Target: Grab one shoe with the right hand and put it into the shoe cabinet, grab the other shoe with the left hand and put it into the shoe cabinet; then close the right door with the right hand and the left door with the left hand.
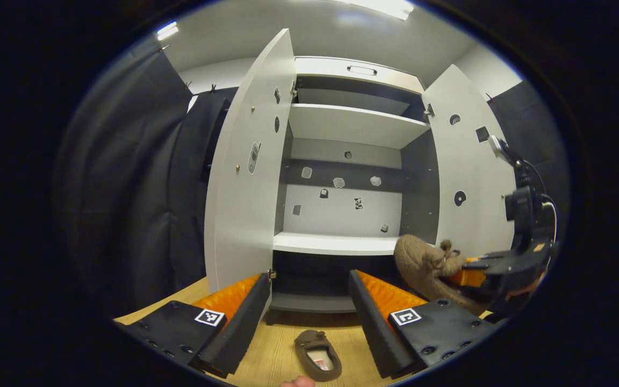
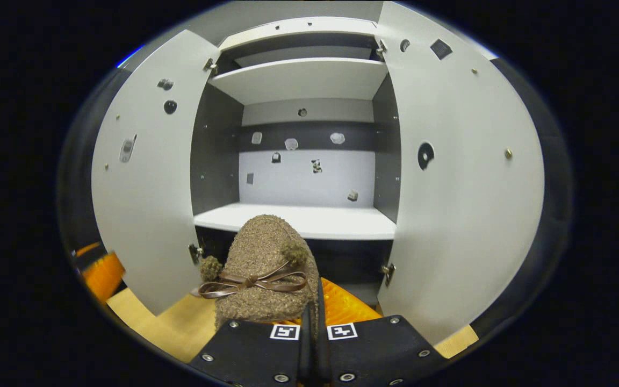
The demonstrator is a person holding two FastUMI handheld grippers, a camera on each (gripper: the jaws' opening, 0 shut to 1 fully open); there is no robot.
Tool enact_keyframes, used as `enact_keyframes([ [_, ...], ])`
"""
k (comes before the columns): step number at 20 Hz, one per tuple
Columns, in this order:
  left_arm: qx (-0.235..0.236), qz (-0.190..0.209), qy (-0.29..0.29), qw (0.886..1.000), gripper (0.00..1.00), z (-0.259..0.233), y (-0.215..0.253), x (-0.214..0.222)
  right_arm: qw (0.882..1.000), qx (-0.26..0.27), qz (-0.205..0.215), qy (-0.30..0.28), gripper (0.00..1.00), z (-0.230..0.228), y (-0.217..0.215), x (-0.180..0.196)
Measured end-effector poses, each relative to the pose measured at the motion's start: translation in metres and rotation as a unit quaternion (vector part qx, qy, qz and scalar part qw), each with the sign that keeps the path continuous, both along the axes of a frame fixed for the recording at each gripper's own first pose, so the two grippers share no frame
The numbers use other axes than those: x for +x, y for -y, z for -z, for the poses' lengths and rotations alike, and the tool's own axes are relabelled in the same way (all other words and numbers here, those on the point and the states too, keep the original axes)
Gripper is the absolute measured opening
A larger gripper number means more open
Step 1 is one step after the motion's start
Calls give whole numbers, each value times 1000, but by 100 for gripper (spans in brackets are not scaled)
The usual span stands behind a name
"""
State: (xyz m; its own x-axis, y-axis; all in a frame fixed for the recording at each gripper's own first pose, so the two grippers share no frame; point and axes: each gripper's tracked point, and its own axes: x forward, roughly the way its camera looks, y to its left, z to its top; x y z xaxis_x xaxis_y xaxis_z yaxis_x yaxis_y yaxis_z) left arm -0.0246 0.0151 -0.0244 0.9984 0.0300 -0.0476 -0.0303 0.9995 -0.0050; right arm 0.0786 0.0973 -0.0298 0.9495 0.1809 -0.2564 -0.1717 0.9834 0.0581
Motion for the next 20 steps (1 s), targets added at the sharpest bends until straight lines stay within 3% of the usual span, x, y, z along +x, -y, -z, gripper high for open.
enact_keyframes([
  [4,16,-10,4,1000,94,0,-7,-4,999,-16,10,34,4,-61,-3,69],
  [8,13,-13,-1,1000,96,4,-12,-11,999,-29,32,21,4,-74,-1,154],
  [11,13,-15,-4,1000,96,5,-16,-13,998,-29,49,-28,4,-50,0,212],
  [15,32,-35,-6,999,96,7,-35,-14,992,-28,69,-104,4,-6,6,259],
  [20,26,-43,-8,999,96,6,-47,-15,979,-16,105,-174,4,36,19,285],
])
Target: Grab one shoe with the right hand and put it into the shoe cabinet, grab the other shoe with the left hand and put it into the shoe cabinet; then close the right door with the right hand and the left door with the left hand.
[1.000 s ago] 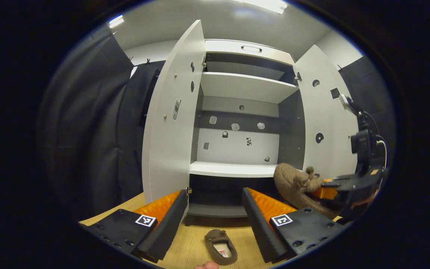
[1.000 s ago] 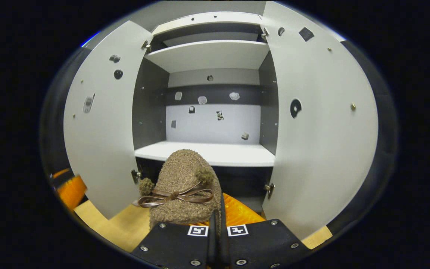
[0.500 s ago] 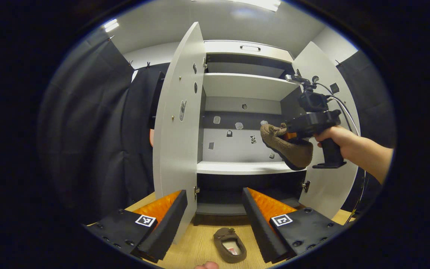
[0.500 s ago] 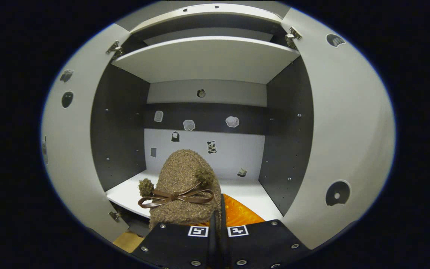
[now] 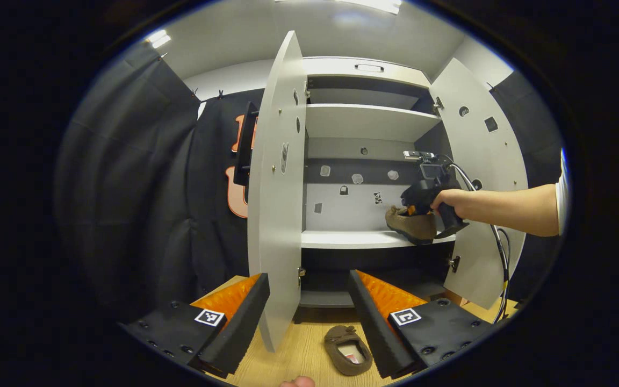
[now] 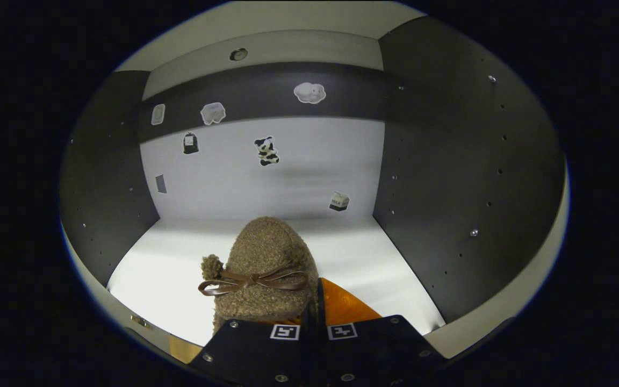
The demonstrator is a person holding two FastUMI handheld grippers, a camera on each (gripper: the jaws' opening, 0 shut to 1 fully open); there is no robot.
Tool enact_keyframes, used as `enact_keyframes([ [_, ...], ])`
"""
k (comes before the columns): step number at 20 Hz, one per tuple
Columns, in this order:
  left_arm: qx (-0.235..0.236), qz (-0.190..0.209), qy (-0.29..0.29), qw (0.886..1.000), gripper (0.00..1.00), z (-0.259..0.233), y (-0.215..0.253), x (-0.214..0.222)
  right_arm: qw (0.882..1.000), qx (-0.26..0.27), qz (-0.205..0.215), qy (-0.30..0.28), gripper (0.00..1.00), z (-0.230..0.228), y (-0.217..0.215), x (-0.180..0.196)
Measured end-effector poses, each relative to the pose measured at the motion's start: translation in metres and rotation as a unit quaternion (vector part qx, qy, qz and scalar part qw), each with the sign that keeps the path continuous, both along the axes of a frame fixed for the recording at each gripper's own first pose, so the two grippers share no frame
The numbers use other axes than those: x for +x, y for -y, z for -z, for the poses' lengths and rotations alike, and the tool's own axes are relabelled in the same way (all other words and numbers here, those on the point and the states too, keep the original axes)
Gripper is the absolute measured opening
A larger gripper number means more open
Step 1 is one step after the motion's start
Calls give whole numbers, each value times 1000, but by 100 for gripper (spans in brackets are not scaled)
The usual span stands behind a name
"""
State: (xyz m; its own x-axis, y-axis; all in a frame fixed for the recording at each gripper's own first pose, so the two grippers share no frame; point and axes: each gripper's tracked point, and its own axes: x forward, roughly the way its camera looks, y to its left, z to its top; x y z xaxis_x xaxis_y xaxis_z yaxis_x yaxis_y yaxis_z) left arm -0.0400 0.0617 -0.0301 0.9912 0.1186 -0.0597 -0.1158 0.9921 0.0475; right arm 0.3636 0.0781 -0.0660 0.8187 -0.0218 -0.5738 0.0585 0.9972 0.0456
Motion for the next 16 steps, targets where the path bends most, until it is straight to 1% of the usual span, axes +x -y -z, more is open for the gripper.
enact_keyframes([
  [1,0,-1,-2,1000,96,2,-1,-1,1000,3,4,-5,4,3,0,5],
  [2,0,-1,-3,1000,96,2,-2,0,1000,1,4,-11,7,4,1,7],
  [3,-1,-2,-4,1000,96,3,-2,0,1000,-4,4,-21,8,9,3,7],
  [5,0,-4,-2,1000,96,2,-4,1,1000,-12,4,-28,13,15,4,10],
  [8,-1,-6,-9,1000,96,8,-6,0,999,-12,2,-30,21,11,5,7],
  [9,0,-7,-12,1000,96,11,-7,-1,1000,-9,-1,-30,25,8,6,5],
  [10,0,-8,-14,1000,96,12,-8,-1,1000,-6,-3,-28,33,5,8,4],
  [11,-1,-9,-16,1000,94,15,-8,-2,1000,-3,-7,-23,39,0,7,3],
  [12,-2,-10,-17,1000,96,16,-10,-2,1000,0,-13,-18,58,-5,8,0],
  [13,-4,-10,-18,1000,96,16,-10,-2,1000,0,-18,-15,67,-9,10,-3],
  [14,-5,-10,-18,1000,96,17,-9,-2,1000,-6,-22,-11,80,-13,12,-7],
  [16,-5,-7,-17,1000,96,16,-8,-1,999,-18,-32,0,87,-21,15,-14],
])
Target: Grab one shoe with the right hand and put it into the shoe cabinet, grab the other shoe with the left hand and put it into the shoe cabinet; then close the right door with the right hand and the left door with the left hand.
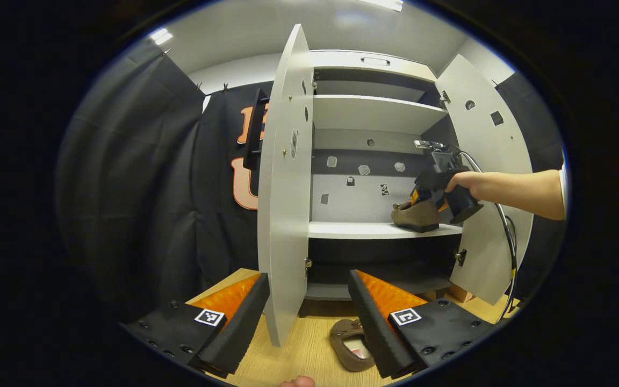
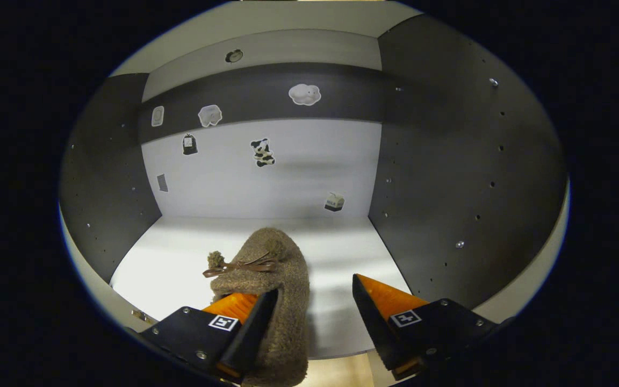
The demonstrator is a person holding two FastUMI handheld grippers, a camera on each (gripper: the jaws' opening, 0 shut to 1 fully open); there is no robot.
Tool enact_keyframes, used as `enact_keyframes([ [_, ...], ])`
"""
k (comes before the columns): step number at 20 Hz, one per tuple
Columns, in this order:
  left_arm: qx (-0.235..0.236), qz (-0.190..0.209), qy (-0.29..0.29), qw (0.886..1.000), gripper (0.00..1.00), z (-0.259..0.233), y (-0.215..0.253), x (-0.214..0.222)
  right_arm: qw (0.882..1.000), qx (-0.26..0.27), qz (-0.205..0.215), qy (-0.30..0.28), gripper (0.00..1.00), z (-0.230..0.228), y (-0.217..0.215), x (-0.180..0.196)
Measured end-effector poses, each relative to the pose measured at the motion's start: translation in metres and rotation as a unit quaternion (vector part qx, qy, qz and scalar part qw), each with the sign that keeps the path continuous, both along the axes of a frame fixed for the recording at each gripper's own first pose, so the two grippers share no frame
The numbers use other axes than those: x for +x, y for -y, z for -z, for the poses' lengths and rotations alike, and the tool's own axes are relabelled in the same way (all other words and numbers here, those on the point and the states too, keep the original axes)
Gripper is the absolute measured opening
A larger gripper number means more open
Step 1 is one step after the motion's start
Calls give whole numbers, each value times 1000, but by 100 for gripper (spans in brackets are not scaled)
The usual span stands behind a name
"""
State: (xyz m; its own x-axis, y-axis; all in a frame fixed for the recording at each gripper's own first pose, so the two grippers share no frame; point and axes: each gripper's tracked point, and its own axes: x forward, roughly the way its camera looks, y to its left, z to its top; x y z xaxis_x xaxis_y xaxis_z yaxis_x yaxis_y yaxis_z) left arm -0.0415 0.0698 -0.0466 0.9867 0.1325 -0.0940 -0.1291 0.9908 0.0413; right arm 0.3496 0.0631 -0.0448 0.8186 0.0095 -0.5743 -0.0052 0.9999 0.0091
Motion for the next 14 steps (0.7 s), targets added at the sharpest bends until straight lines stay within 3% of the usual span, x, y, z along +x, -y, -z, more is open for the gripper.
enact_keyframes([
  [7,-1,13,5,1000,96,-2,10,3,996,-20,-36,76,92,-45,-7,-33],
  [14,-8,20,9,1000,96,-4,18,7,977,-12,-92,193,94,-115,-30,-111],
])
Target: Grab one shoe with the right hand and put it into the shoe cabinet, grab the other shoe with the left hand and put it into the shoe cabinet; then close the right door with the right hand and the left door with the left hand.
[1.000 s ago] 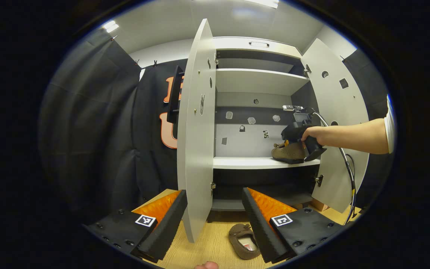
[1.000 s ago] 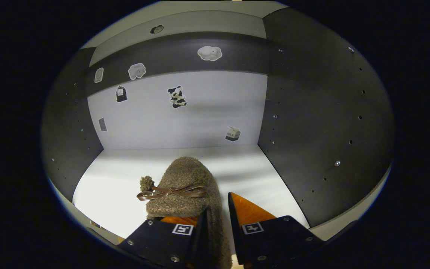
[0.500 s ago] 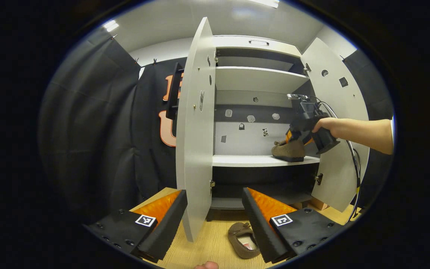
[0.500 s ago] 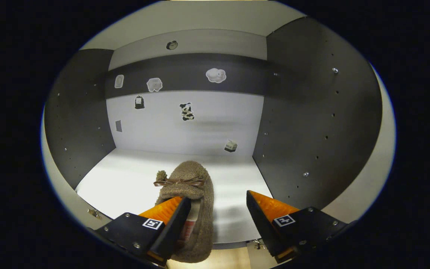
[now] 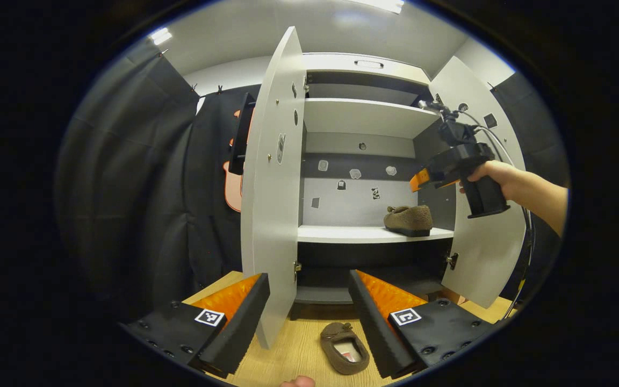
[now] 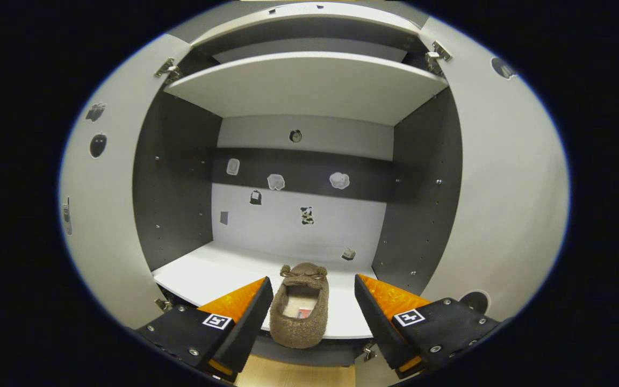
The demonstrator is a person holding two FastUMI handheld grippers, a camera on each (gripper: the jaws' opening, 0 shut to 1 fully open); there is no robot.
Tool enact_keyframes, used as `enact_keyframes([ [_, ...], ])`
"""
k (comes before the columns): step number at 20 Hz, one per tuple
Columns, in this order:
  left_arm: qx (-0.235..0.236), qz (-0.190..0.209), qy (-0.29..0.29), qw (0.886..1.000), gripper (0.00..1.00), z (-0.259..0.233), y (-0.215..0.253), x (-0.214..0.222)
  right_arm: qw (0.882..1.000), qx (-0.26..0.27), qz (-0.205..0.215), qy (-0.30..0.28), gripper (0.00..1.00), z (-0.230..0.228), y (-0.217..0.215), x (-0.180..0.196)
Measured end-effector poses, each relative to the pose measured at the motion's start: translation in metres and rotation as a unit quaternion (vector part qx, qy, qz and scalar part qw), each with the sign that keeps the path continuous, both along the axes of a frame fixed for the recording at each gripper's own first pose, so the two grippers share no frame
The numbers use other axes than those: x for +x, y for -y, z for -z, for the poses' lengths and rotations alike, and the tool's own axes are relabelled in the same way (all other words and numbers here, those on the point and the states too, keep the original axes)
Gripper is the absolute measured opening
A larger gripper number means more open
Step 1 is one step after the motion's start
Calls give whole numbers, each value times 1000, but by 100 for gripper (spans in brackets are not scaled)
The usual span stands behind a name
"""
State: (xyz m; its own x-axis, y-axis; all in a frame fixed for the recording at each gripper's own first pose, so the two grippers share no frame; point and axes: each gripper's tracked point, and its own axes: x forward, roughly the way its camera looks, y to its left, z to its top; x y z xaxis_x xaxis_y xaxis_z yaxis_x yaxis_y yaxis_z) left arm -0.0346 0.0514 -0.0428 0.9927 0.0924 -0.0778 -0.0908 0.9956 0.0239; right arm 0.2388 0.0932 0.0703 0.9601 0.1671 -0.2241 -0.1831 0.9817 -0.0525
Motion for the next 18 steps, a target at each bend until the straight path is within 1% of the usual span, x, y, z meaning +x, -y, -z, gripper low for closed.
enact_keyframes([
  [1,-4,3,-1,1000,94,1,3,0,1000,1,-7,12,94,-5,-1,-14],
  [2,-10,7,-3,1000,96,2,6,0,1000,4,-15,23,94,-9,-2,-29],
  [3,-17,10,-6,1000,96,4,9,1,999,5,-21,36,95,-12,-2,-44],
  [5,-28,17,-13,999,96,10,15,4,998,3,-22,62,95,-11,3,-75],
  [6,-32,21,-18,999,94,13,19,5,997,5,-23,74,94,-8,2,-92],
  [7,-36,25,-24,999,96,17,23,6,996,6,-25,82,94,-1,2,-108],
  [9,-43,32,-36,998,96,27,30,9,995,7,-31,92,94,24,1,-142],
  [10,-45,33,-42,998,99,31,32,10,995,6,-30,90,94,39,4,-156],
  [11,-46,32,-48,997,99,36,34,11,996,10,-27,84,94,56,7,-173],
  [12,-46,32,-54,997,97,40,35,12,997,24,-21,74,94,73,10,-188],
  [15,-47,33,-67,996,96,49,38,14,996,77,4,48,94,107,25,-217],
  [17,-39,32,-76,996,96,55,37,15,996,77,21,44,94,126,45,-239],
  [18,-33,31,-80,996,99,59,36,15,996,69,30,46,94,130,55,-241],
])
